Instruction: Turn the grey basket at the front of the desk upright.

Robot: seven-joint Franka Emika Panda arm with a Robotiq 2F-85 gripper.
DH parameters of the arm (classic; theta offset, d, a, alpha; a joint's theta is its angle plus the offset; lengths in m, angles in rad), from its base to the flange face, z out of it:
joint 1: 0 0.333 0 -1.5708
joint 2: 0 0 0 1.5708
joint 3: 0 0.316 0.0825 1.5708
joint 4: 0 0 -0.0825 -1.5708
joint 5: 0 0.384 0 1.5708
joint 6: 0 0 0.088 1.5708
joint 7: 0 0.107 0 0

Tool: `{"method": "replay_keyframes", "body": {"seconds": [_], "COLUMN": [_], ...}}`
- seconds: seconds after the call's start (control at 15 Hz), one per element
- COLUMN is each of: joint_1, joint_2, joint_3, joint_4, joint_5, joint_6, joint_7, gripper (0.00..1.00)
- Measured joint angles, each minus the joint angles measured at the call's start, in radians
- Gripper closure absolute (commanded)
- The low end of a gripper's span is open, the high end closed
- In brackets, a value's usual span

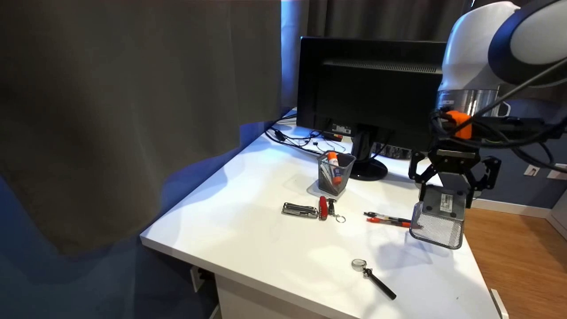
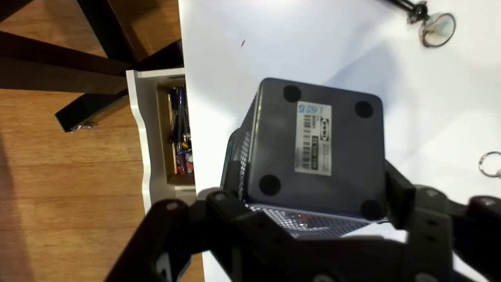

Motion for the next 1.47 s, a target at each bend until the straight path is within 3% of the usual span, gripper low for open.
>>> {"method": "replay_keyframes", "body": {"seconds": [0.4,0.87,1.47], "joint_1": [0.058,0.148,0.182], "joint_2": [0.002,0.012,0.047], "joint_3": [-0.040,-0.105,-0.107], "joint_4": [-0.034,-0.034,-0.031], "joint_5": [-0.219,-0.481,-0.505], "joint_6": [0.097,0.093,0.080], "joint_7": [0.258,0.526,0.649], "gripper": [0.44,0.44,0.44]}}
